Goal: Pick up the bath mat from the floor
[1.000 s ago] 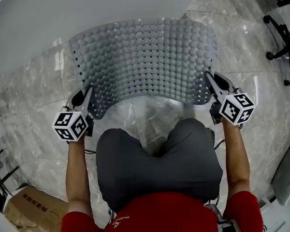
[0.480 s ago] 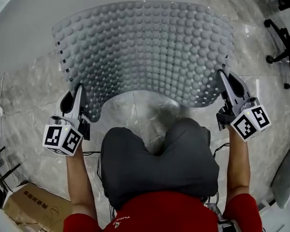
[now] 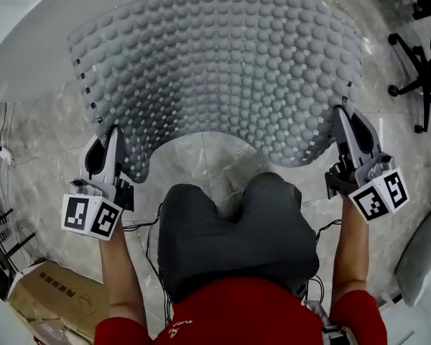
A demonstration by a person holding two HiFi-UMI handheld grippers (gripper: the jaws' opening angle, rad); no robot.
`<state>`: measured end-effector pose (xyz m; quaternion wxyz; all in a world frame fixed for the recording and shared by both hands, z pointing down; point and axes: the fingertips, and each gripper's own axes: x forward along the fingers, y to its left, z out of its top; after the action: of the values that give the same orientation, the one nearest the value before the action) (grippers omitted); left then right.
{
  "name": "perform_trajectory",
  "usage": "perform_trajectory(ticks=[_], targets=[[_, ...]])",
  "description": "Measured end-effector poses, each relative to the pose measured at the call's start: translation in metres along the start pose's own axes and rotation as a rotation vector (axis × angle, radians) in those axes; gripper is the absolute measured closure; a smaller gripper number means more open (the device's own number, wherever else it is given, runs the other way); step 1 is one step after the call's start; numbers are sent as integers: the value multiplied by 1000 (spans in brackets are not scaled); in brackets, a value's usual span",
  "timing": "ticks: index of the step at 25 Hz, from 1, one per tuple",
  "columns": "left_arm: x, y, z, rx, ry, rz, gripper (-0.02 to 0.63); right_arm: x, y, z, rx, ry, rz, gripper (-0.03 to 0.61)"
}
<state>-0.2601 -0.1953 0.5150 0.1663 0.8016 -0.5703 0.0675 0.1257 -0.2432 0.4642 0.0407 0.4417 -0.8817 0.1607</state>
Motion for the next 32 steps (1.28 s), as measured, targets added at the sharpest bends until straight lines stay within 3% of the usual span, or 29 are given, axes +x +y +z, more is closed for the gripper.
perform_trajectory(ticks=[3,7,12,18,22,24,29,32], targets=[[-4,-8,12,-2,8,7,572,-3,-2,7,23,-5,-7,541],[0,-13,3,9,18,20,572,-1,-15,-12,82,-30,-8,541],[16,-6,-19,8,-13,-4,573,5,-23,-36,77,-69,-22,542],[23,-15,-37,-40,-30,-31,574,-6,-24,-33,47,-62,-40,543],[6,-4,-36,25,-4,36,574,8,-25,-68,159,-111,22,543],[12,4,-50,34,-11,45,574,17,-32,-89,179,-133,32,543],[51,19,-108,-42,-60,-11,574,29,-48,-112,94,-118,-3,543],[39,17,-77,-12,-52,-7,574,25,-36,-89,103,-132,15,543]])
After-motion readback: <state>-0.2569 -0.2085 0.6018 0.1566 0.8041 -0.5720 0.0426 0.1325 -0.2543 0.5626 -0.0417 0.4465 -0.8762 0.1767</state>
